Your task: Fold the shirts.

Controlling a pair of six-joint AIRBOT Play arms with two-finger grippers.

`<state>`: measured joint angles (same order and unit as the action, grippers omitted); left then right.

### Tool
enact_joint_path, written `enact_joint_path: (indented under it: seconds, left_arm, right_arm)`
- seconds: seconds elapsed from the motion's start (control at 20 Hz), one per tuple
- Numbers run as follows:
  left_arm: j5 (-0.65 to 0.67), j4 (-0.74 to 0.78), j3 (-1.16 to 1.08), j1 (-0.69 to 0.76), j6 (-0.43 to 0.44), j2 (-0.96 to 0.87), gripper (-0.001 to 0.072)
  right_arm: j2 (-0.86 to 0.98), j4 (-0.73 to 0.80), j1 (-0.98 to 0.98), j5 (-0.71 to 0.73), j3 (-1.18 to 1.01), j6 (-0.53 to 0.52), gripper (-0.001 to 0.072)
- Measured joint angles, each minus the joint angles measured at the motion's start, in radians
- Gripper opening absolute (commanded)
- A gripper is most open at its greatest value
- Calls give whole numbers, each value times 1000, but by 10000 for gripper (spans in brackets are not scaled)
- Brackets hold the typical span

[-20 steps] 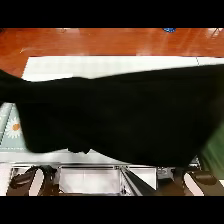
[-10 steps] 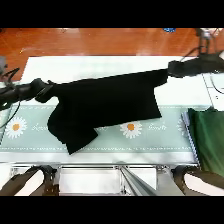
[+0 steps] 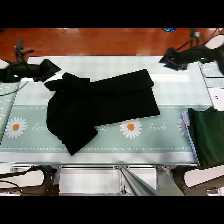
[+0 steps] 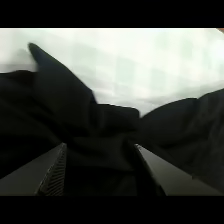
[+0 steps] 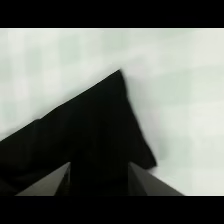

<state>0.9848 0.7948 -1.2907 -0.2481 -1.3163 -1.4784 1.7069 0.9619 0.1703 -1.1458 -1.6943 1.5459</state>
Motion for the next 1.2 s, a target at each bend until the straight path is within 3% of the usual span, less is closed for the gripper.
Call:
enact_joint_path:
  seconds: [0.15, 0.3, 0.55, 0.8, 1.2]
  left_arm:
    - [214, 60, -42, -112, -59, 3, 507]
    - [336, 134, 78, -223, -80, 88, 506]
    - [399, 195, 438, -413, -18, 262, 507]
    - [365, 201, 672, -520, 32, 323, 507]
    - [226, 158, 762, -471, 48, 304, 505]
  right_arm:
    - [-54, 70, 80, -134, -6, -6, 408]
    - [-179, 190, 131, -172, 143, -17, 408]
    - [-450, 39, 126, -62, 619, -149, 409]
    - [-628, -74, 81, 20, 912, -227, 409]
    - [-684, -112, 65, 51, 1003, -249, 408]
